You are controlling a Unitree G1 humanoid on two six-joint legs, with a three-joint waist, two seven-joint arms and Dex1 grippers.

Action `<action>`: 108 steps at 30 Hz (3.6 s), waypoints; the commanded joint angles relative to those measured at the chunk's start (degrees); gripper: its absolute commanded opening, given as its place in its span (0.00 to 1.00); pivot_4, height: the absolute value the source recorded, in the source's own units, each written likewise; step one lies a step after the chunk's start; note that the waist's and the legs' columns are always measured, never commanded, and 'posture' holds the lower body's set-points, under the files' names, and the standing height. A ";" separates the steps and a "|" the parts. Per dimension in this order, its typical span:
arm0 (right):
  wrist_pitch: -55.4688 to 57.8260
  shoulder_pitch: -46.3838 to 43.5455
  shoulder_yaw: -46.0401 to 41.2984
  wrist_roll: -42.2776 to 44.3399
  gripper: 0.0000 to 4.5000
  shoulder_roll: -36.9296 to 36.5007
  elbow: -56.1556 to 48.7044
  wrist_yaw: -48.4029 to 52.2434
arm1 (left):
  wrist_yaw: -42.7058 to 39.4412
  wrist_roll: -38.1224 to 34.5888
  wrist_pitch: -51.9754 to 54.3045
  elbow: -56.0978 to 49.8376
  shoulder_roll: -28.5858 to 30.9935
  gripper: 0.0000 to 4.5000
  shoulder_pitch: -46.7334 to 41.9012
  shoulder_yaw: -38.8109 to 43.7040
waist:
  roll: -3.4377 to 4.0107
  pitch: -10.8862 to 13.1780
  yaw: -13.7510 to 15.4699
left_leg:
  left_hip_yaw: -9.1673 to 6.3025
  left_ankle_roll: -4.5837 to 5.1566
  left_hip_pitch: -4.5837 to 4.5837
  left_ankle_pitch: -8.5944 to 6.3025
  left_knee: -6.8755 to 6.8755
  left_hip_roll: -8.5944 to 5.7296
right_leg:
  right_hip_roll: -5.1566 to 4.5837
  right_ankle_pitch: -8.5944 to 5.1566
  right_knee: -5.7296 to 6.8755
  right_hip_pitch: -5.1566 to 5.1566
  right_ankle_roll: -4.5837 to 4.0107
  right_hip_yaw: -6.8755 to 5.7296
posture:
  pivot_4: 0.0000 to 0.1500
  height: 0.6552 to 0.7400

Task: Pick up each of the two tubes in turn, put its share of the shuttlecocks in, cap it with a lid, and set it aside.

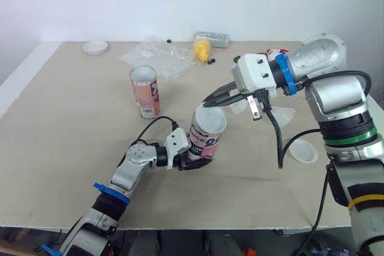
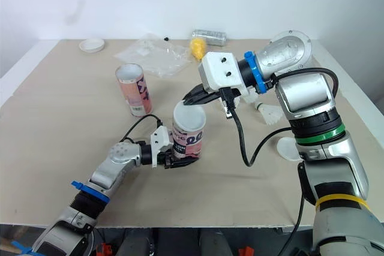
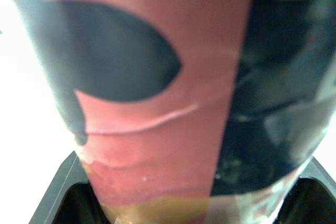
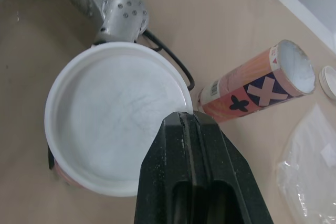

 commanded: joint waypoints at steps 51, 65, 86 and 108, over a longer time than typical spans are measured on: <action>24.24 -1.16 -10.10 13.72 0.29 -0.95 -4.79 -3.95 | 1.81 1.07 4.09 1.91 1.39 0.67 2.56 0.34 | 0.00 0.00 -0.03 | -0.01 0.00 0.00 0.00 -0.14 0.02 | 0.00 -0.04 -0.01 -0.09 -0.11 0.00 | 1.00 1.00; 27.28 6.12 -3.64 12.41 0.02 -0.88 -10.82 -7.46 | 2.12 0.89 4.32 1.81 0.92 0.67 2.48 0.14 | -0.07 -0.03 -0.03 | 0.02 -0.01 -0.03 0.00 -0.15 0.02 | -0.01 -0.05 -0.03 -0.14 -0.10 -0.01 | 1.00 1.00; 19.51 6.86 4.80 3.71 0.02 -0.61 -6.99 -1.80 | 2.85 0.94 4.70 1.25 1.06 0.67 3.02 0.39 | -0.16 -0.38 -0.08 | 0.02 -0.04 0.03 -0.02 -0.18 0.05 | 0.00 -0.06 -0.05 -0.15 -0.13 -0.02 | 1.00 1.00; 14.79 7.89 8.66 -2.35 0.02 4.25 -6.04 -0.60 | 3.42 1.06 4.75 1.14 0.94 0.67 3.62 0.56 | -0.13 -0.93 -0.78 | 0.01 -0.34 0.49 -0.21 -0.26 0.08 | 0.00 -0.12 -0.07 -0.14 -0.24 -0.04 | 1.00 1.00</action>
